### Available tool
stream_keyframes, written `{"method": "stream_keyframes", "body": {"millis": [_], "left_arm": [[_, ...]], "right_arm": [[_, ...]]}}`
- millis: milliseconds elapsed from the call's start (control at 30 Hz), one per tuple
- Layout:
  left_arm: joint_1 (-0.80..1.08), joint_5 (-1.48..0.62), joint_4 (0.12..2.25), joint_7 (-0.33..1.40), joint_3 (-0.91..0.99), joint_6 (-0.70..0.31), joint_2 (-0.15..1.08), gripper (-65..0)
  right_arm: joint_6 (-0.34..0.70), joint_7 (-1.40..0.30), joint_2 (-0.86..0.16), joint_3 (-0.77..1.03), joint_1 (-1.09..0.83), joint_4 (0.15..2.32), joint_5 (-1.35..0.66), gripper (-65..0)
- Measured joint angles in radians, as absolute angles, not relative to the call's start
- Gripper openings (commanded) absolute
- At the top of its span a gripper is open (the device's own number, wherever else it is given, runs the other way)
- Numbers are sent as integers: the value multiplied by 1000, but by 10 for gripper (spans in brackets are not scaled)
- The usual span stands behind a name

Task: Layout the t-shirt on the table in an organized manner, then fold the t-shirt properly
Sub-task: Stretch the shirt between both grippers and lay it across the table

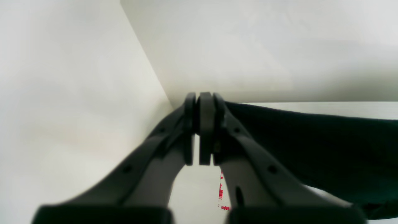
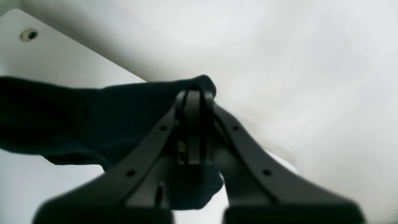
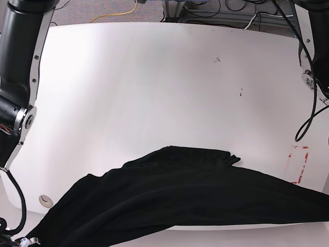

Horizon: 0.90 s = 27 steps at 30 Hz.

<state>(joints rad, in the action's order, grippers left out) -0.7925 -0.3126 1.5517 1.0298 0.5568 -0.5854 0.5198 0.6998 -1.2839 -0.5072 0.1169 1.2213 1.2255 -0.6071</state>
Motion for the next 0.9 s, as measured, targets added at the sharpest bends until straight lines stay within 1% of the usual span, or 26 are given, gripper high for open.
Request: {"method": "stream_keyframes", "body": {"millis": [133, 233, 633, 733, 900], "left_arm": [[-789, -319, 1553, 1024, 579, -594, 519, -650], [-782, -311, 1552, 1027, 593, -625, 522, -650], [-768, -312, 1552, 1037, 591, -634, 522, -650], [-743, -313, 1556, 1062, 591, -638, 522, -650], [-642, -313, 1594, 1068, 593, -642, 518, -650]], "right_arm": [[700, -1284, -508, 117, 1221, 1225, -609, -650], [700, -1285, -510, 117, 1223, 1224, -606, -650], [700, -1288, -510, 116, 1237, 1224, -606, -650], [700, -1287, -509, 116, 1237, 1224, -607, -650], [699, -1297, -513, 116, 1222, 1227, -609, -650]]}}
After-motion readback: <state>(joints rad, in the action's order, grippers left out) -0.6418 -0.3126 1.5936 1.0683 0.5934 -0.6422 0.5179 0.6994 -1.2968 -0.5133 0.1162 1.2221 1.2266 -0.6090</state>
